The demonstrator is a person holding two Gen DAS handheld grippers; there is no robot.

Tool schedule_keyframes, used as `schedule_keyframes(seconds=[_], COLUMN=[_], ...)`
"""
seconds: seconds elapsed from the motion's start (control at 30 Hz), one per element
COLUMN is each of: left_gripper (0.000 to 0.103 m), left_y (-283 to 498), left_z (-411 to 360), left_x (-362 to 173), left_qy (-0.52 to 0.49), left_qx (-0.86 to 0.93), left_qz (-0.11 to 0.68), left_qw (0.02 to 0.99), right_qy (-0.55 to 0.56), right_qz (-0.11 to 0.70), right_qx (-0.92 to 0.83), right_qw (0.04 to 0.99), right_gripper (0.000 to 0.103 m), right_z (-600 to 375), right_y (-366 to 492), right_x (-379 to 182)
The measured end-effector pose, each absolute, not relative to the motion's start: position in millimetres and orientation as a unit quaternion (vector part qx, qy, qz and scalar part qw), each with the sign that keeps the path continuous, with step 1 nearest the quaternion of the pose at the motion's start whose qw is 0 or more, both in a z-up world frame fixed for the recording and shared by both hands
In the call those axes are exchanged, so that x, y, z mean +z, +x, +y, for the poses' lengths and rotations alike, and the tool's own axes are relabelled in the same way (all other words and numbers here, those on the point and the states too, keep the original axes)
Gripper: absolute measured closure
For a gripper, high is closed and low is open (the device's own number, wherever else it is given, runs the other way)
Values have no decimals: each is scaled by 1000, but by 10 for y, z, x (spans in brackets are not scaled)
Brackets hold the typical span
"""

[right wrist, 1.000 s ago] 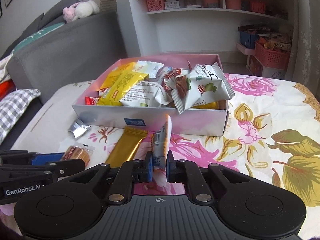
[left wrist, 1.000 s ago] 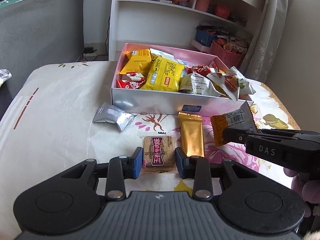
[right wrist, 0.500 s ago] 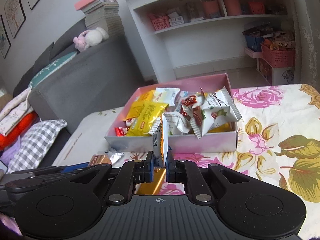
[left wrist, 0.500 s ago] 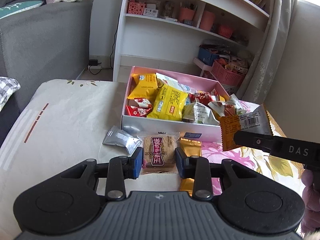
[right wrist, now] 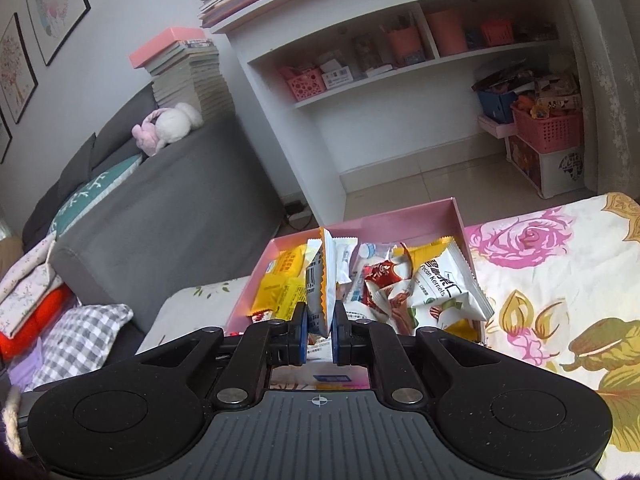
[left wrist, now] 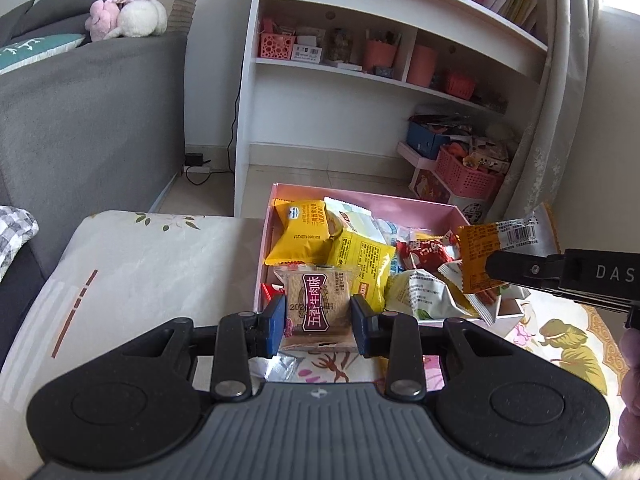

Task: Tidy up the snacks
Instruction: 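Carry both packets into the pink box and open both tools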

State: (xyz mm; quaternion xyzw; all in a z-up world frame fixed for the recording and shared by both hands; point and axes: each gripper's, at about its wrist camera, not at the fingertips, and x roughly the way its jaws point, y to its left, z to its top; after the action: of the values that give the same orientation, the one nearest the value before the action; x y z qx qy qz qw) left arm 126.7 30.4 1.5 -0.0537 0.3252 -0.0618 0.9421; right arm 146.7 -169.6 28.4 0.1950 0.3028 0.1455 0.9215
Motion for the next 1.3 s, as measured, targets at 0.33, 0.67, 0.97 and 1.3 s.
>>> schedule_keyframes(seconds=[0.33,0.67,0.97,1.3], left_gripper=[71,71,46,36], left_y=[1605,1753,1691,1530], left_z=[253,206,185,195], left_x=[-108,-201,-133,-39], left_qy=[-36,-22,-4,9], left_qx=[-56,-49,-54,-51], left_qz=[321,319,303,313], left_qw=[945,946,951,948], right_qy=[205,206,199,179], right_qz=[317,316,293,281], right_qx=[142,140,121,126], right_qw=[915,916,927,934], right_gripper=[92,86,62,40], right_z=[-1713,-1718,-1765,-1712], right_y=[1773,1936,1883,1678], right_x=[113,36,146,325])
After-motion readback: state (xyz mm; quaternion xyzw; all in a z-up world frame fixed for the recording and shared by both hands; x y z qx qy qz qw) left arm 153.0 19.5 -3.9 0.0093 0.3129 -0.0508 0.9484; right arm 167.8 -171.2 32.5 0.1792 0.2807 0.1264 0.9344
